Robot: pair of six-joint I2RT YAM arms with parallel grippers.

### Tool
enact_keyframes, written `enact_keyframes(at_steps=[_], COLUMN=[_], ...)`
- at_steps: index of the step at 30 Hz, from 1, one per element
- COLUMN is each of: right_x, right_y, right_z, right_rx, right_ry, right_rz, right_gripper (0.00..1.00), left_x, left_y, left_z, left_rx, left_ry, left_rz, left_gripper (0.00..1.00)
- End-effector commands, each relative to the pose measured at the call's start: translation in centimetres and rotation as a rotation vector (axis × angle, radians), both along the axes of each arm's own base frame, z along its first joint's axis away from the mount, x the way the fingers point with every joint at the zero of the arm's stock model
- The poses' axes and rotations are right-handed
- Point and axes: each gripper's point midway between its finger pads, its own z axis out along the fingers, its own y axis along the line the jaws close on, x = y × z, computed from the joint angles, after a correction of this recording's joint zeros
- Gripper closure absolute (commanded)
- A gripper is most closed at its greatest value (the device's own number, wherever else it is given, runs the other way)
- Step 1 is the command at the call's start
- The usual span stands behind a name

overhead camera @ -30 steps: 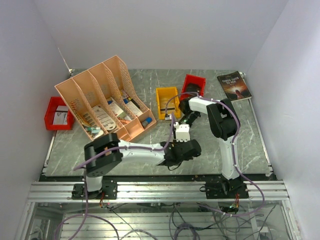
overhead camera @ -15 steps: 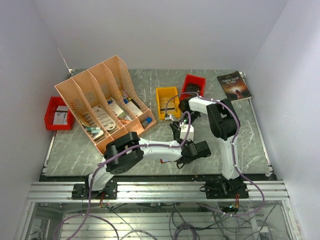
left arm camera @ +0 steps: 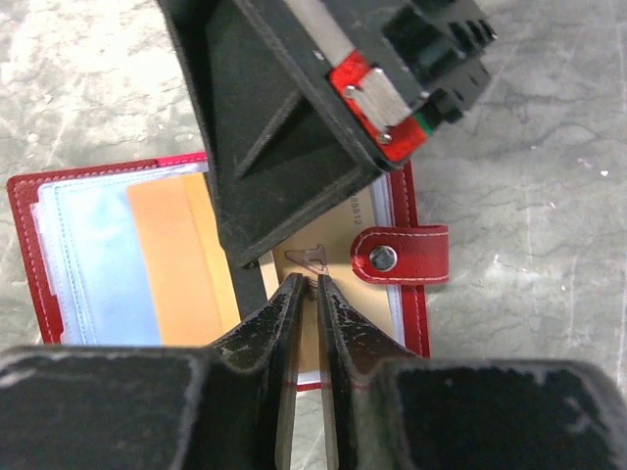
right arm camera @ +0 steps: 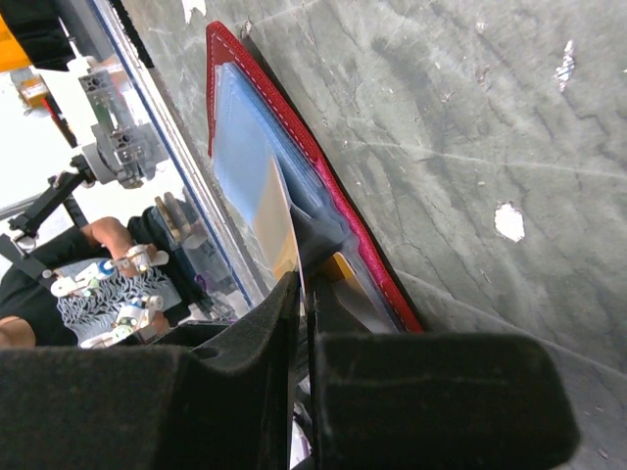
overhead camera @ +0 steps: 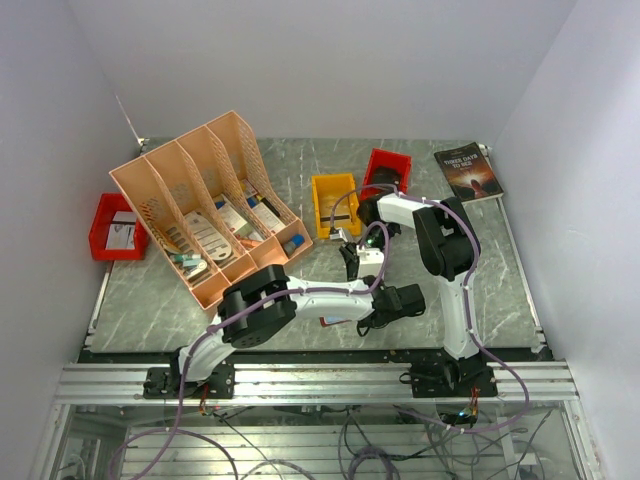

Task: Put the credit cards into the card holder
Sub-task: Insert the credit card into the card holder.

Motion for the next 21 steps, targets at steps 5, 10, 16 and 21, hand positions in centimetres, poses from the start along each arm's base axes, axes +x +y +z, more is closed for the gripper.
enact_keyframes(at_steps=[5, 10, 16, 21], right_x=[0.27, 0.25, 0.26, 0.26], right_y=[0.02, -0.01, 0.07, 0.24], right_z=[-1.42, -1.44, -1.31, -1.04], right_rx=[-0.012, -0.011, -0.006, 0.007], right_ry=[-0.016, -0.017, -0.017, -0.016], right_rz=[0.008, 0.007, 0.005, 0.002], right_gripper=[0.94, 0.93, 0.85, 0.77], left_x=[0.95, 0.91, 0.90, 0.91], left_y=[2.65, 2.76, 2.73, 2.88], left_z=[-0.06, -0.33, -0.54, -0.57], left_rx=[0.081, 0.085, 0.086, 0.087], left_ry=[-0.044, -0.038, -0.033, -0.031], left_rz=[0.110, 0.118, 0.118, 0.121], left_gripper=[0.74, 0.70, 0.70, 0.69])
